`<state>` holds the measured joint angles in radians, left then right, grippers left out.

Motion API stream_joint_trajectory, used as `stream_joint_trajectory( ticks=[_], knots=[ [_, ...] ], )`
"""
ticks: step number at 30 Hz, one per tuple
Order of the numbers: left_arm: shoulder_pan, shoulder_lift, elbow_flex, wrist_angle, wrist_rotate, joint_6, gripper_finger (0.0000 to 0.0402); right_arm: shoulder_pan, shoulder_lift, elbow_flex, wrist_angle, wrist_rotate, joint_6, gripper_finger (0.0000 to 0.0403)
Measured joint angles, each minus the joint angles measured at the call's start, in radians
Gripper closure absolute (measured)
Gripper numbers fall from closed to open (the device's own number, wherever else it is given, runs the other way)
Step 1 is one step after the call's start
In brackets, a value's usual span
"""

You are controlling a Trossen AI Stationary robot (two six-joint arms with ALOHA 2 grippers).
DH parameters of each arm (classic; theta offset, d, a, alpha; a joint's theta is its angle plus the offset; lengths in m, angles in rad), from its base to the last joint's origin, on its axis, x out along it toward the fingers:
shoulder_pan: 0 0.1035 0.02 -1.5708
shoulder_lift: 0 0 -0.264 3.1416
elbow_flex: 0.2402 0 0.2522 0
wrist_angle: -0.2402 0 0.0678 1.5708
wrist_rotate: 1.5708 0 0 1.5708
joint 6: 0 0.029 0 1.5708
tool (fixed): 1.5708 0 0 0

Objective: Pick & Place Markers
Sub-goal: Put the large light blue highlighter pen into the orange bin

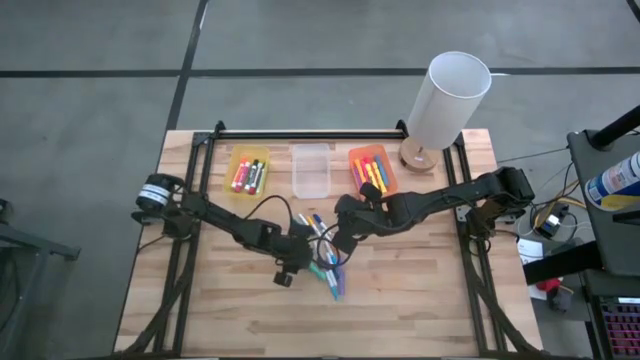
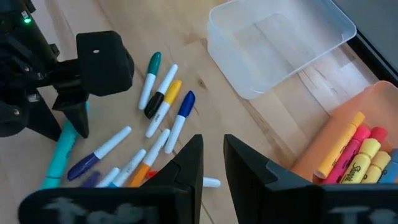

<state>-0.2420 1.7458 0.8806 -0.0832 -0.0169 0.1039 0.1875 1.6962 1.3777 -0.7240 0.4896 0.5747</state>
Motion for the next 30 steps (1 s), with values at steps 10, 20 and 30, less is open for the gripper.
stream_joint_trajectory(
  ticks=[10,20,30],
  knots=[
    [-0.001,-0.011,0.005,-0.014,0.001,-0.058,0.0352,0.0,-0.046,0.017,-0.078,0.015,-0.006,0.0346],
    [0.0,-0.125,0.01,0.007,0.004,-0.079,0.0348,0.066,-0.176,-0.008,-0.101,0.109,0.005,0.0346],
    [-0.001,-0.411,-0.002,-0.04,-0.042,-0.055,0.0346,0.138,-0.178,-0.06,-0.109,0.142,0.052,0.0346]
  ],
)
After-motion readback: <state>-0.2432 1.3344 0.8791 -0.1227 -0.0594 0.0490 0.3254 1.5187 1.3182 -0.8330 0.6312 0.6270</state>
